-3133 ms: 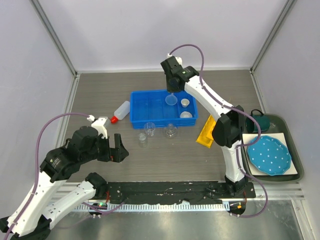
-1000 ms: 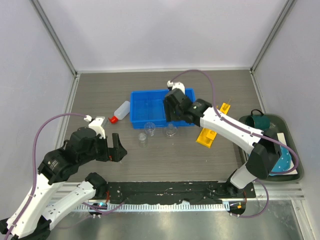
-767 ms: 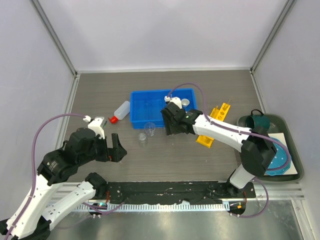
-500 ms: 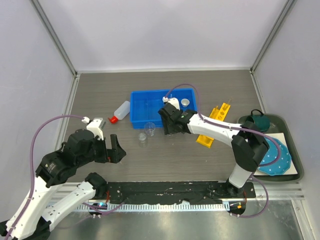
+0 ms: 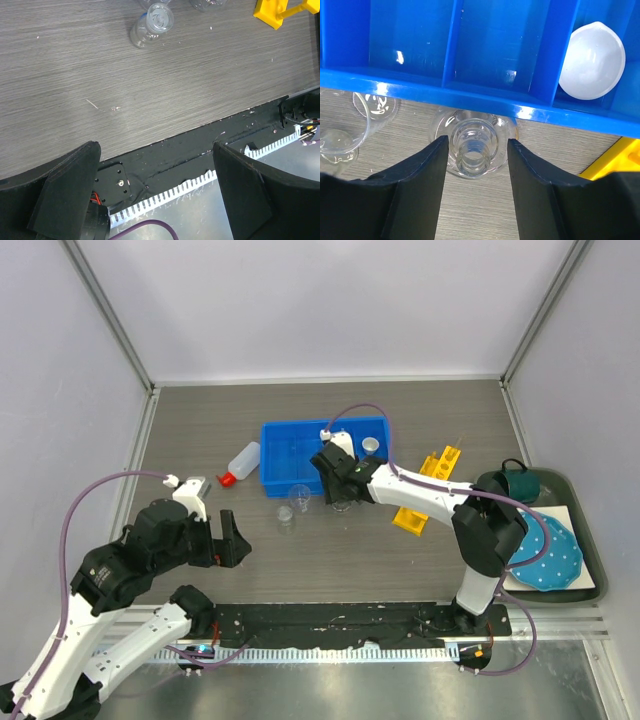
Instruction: Organize the chemistry lab equipment
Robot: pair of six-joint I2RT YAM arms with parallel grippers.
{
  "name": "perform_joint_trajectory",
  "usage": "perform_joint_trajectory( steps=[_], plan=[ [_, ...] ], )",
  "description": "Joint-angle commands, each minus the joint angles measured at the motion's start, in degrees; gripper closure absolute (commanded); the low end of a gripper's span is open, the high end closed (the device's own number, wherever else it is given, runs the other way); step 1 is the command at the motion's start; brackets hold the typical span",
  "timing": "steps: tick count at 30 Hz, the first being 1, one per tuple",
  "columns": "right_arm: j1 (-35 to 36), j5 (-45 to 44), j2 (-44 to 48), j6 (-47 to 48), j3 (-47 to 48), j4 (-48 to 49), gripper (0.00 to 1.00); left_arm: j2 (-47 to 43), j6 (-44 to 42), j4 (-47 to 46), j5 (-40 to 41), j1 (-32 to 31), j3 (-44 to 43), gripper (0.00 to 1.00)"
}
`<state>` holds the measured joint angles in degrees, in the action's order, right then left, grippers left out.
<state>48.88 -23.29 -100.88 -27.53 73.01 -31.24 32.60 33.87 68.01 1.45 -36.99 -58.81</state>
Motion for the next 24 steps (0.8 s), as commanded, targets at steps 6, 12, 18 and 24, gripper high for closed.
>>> perform_joint_trajectory(
  steps=[6,12,18,24],
  plan=[
    [0.0,-1.7,0.6,0.1,2.9,1.0,0.56,-0.2,-0.5,-1.3,-0.2,0.3,0.4,0.00],
    [0.0,-1.1,0.4,0.1,2.9,0.0,0.68,-0.2,-0.4,-1.2,-0.4,0.3,0.3,0.00],
    [0.0,-1.1,1.2,-0.3,3.1,-0.8,0.98,-0.4,-0.3,-1.1,-0.4,0.3,0.2,0.00],
    [3.0,-3.1,4.2,-0.9,6.4,-6.8,0.99,-0.3,-0.3,-0.9,-0.4,0.3,-0.5,0.00]
  ],
)
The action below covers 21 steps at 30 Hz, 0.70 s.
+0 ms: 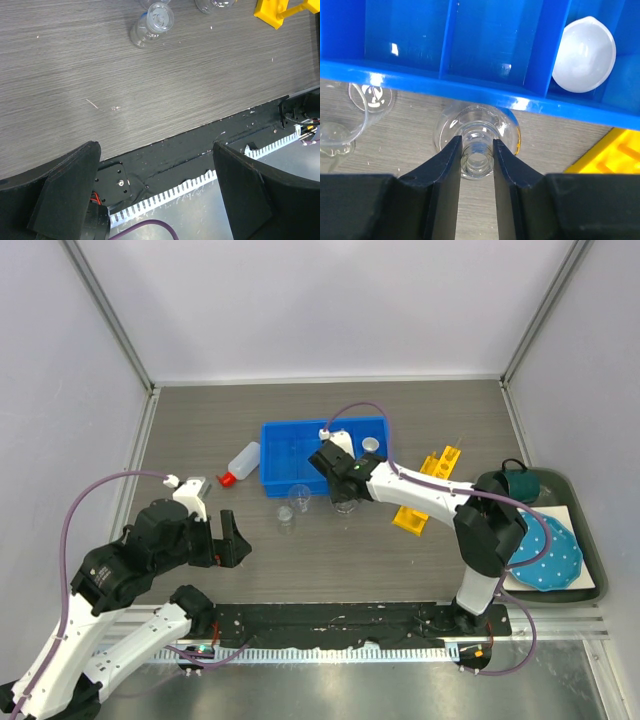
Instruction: Organize the chemistry lab equipment
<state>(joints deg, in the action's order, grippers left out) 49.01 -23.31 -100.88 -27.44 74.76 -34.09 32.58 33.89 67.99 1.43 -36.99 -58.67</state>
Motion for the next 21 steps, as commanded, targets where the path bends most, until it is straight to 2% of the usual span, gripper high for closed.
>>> perform_joint_trajectory(
  steps=[1,7,13,17,21],
  plan=[
    [3.5,-3.5,5.2,-1.0,5.1,-5.5,0.99,-0.4,-0.3,-0.8,-0.4,0.3,-0.6,0.00],
    [8.5,-5.3,8.3,-0.6,12.4,-12.8,0.99,0.0,-0.2,-1.6,-0.8,0.3,-0.4,0.00],
    [9.2,-5.7,9.0,0.5,21.5,-16.0,0.99,0.2,-0.4,-1.6,-0.8,0.3,-0.8,0.00],
    [9.1,-8.5,4.6,3.2,31.6,-17.0,0.99,0.2,-0.5,-1.5,-0.7,0.2,-1.0,0.00],
    [7.8,-8.9,-4.5,5.6,43.0,-18.7,0.99,0.2,-0.4,-1.2,-0.8,0.3,-1.4,0.00]
  ],
)
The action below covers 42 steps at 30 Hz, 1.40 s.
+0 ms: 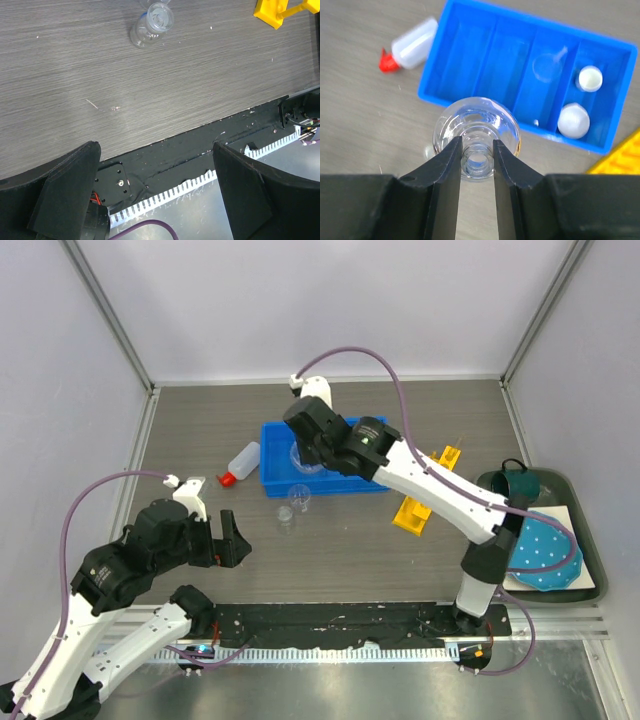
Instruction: Organize the chemistry lab equipment
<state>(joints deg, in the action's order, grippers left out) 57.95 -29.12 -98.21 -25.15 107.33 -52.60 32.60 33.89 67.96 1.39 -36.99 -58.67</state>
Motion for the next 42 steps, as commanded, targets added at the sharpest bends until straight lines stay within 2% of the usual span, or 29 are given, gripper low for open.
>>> perform_joint_trajectory(
  steps=[1,4,11,16,28,42],
  plan=[
    [-1.5,-3.0,-8.7,3.7,12.8,-0.7,0.99,0.3,-0.4,-1.2,-0.6,0.3,-1.4,0.00],
    [-3.5,-2.5,-15.1,4.7,23.2,-2.2,0.99,0.3,-0.6,-0.8,-0.4,0.3,-1.5,0.00],
    [-9.7,1.7,-23.6,4.1,32.0,-1.9,0.99,0.6,-0.8,-0.6,-0.6,0.3,-1.4,0.00],
    [-13.4,7.3,-26.2,3.7,30.9,-0.4,0.99,0.7,-1.1,-0.4,-0.2,0.3,-1.2,0.00],
    [-15.0,10.1,-29.3,3.2,23.2,4.7,0.99,1.8,-1.2,-1.6,-0.5,0.3,0.1,0.00],
    [-16.6,10.3,-35.2,2.5,23.6,9.5,0.99,2.3,-1.0,-1.3,-0.2,0.3,0.0,0.00]
  ],
)
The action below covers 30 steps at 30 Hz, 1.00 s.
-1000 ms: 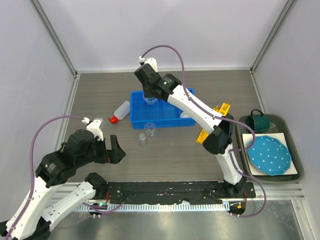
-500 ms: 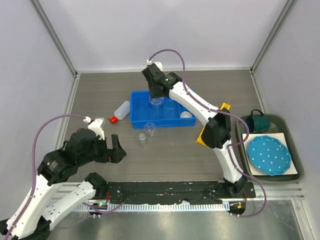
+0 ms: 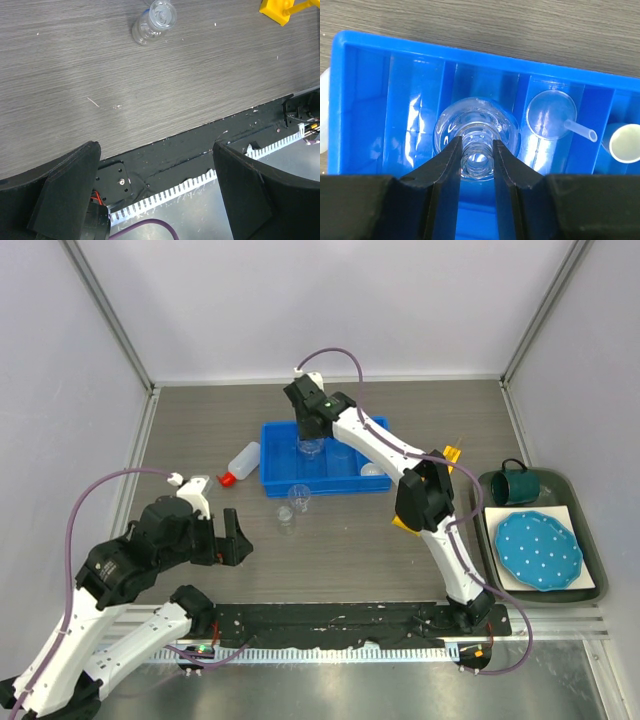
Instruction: Organize the chemistry lab equipment
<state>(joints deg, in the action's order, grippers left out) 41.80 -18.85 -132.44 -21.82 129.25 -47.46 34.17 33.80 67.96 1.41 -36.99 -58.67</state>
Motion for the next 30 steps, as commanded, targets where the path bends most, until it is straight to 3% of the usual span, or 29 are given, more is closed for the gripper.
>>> perform_joint_trajectory(
  steps=[1,14,16,17,20,30],
  plan=[
    [-0.7,0.2,-1.2,-1.1,2.0,4.4,0.99,0.7,-0.9,-1.2,-0.1,0.3,0.0,0.00],
    [-1.7,-0.7,-3.3,0.0,1.7,6.3,0.99,2.1,-1.0,-2.2,0.1,0.3,0.3,0.00],
    [-1.7,-0.8,-3.3,0.4,1.9,6.3,0.91,2.2,-1.0,-2.3,0.2,0.2,0.3,0.00],
    [-1.7,-0.7,-3.1,0.5,1.9,6.3,0.81,2.1,-1.0,-2.3,0.2,0.3,0.4,0.00],
    [-1.7,-0.3,-2.2,0.6,1.7,6.2,0.69,2.4,-1.0,-2.4,0.2,0.3,0.3,0.00],
    [-1.2,0.2,2.7,1.4,0.6,5.6,0.55,2.3,-0.5,-3.3,-0.5,0.3,0.6,0.00]
  ],
)
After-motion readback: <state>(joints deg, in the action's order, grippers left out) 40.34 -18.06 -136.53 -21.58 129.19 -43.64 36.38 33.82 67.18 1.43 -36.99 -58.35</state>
